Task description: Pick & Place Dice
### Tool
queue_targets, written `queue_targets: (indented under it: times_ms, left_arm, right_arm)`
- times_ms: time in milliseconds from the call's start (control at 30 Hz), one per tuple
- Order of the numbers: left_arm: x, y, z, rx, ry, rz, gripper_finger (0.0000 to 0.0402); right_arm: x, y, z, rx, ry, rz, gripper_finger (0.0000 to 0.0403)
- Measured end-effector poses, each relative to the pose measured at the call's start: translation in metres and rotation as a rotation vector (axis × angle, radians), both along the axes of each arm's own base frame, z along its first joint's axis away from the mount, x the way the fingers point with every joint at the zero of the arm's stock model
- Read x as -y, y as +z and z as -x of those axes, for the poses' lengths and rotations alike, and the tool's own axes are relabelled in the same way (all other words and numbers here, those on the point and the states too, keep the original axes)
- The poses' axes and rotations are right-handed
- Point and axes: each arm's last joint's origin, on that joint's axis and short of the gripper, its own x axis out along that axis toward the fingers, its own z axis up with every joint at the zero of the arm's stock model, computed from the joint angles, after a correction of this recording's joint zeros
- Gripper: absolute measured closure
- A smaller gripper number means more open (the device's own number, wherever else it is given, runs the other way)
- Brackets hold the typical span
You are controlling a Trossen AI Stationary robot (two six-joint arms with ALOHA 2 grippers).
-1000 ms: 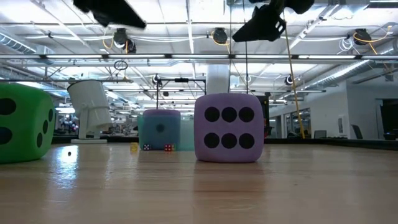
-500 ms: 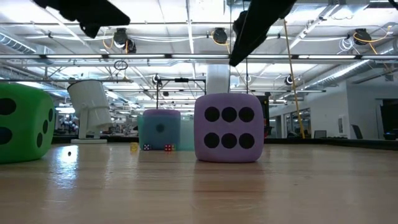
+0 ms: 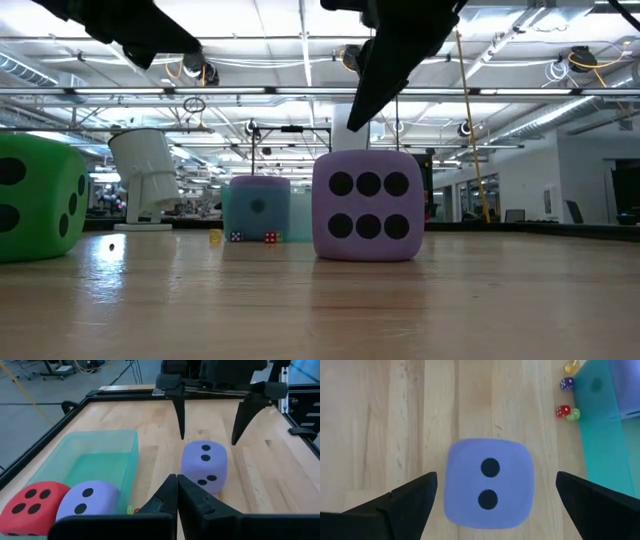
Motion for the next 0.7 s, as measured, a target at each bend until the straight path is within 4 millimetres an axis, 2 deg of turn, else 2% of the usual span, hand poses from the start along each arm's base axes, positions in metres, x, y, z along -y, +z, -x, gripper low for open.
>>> queue_targets:
  times_ms: [233, 367, 500, 700]
  left_arm:
    - [0.0, 0.0, 0.0, 0.001, 0.002, 0.006, 0.0384]
    - [0.0, 0.0, 0.0, 0.001, 0.002, 0.006, 0.039]
    - [0.0, 0.0, 0.0, 0.001, 0.002, 0.007, 0.0398]
    - [0.0, 0.0, 0.0, 0.001, 0.003, 0.007, 0.0383]
  right_arm:
    - [-0.002, -0.001, 0.0, -0.006, 0.026, -0.036, 0.0003]
    - [0.002, -0.015, 0.004, -0.023, -0.004, 0.003, 0.0003]
    - [0.005, -0.026, 0.004, -0.028, 0.007, -0.06, 0.0003]
    - [0.005, -0.034, 0.003, 0.006, 0.01, -0.085, 0.0003]
